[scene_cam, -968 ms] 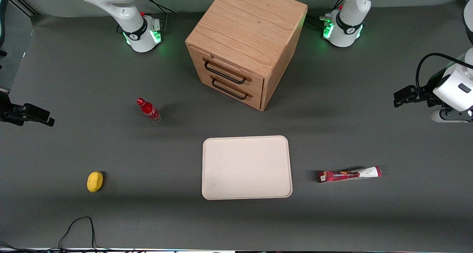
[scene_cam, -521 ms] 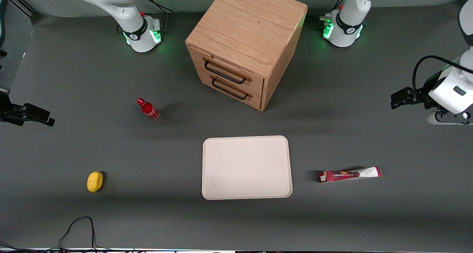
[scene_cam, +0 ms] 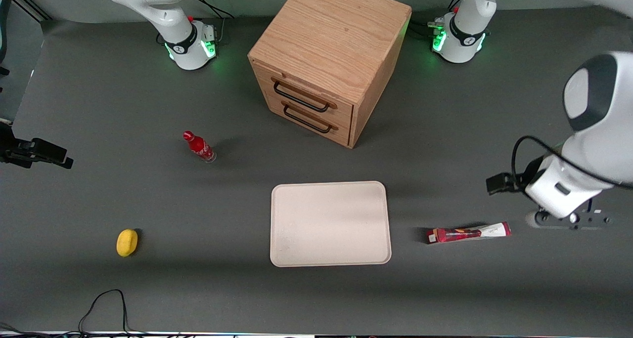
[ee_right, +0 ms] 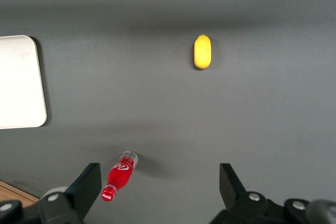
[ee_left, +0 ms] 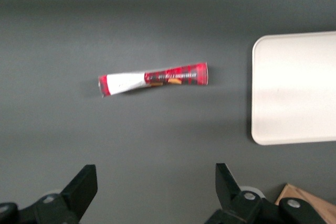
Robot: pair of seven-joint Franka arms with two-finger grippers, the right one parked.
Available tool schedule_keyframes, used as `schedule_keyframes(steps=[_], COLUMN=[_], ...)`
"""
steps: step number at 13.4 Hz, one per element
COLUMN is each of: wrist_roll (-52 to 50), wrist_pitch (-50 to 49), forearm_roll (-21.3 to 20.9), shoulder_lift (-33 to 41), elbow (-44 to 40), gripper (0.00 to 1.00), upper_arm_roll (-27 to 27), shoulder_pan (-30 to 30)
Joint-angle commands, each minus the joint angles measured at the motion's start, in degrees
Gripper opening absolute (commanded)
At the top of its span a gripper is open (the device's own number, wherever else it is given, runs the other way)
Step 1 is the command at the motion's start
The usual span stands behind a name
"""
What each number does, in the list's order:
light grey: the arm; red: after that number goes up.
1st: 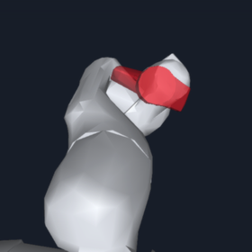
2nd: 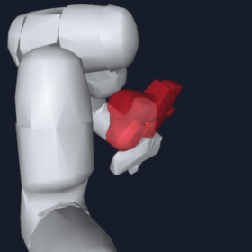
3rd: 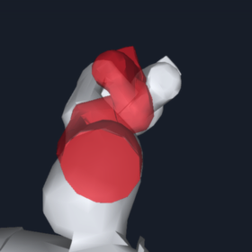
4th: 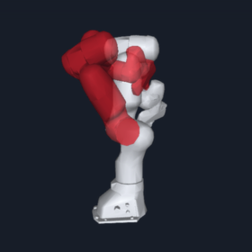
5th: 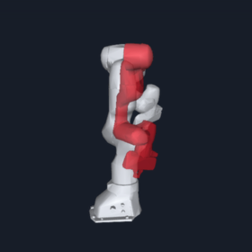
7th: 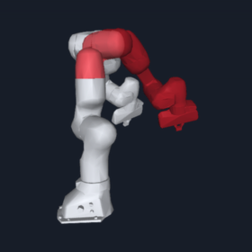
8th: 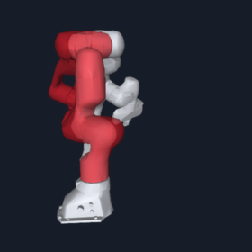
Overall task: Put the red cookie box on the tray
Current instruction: 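Lower the open left gripper over the red cookie box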
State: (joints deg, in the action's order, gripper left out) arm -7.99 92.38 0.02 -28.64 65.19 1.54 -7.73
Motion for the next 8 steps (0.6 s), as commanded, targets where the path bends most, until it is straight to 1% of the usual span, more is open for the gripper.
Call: schedule_keyframes(steps=[1,3,4,7,8], wrist_roll=[-2.81,-5.78,-9.90,-26.75,-34.99], wrist_pitch=[-1.42,-1.41,-1.50,-2.29,-2.29], forearm_roll=[-0.19,-0.63,-0.55,-0.63,-0.55], shoulder_lift=[-6.95,-7.49,-7.40,-7.23,-7.14], elbow=[-9.02,-8.76,-8.59,-8.15,-7.88], gripper=[1.00,1.00,1.00,1.00,1.00], upper_arm_roll=[-0.57,-0.66,-0.75,-0.66,-0.66], shoulder_pan=[-0.62,-0.54,-0.54,-0.45,-0.45])
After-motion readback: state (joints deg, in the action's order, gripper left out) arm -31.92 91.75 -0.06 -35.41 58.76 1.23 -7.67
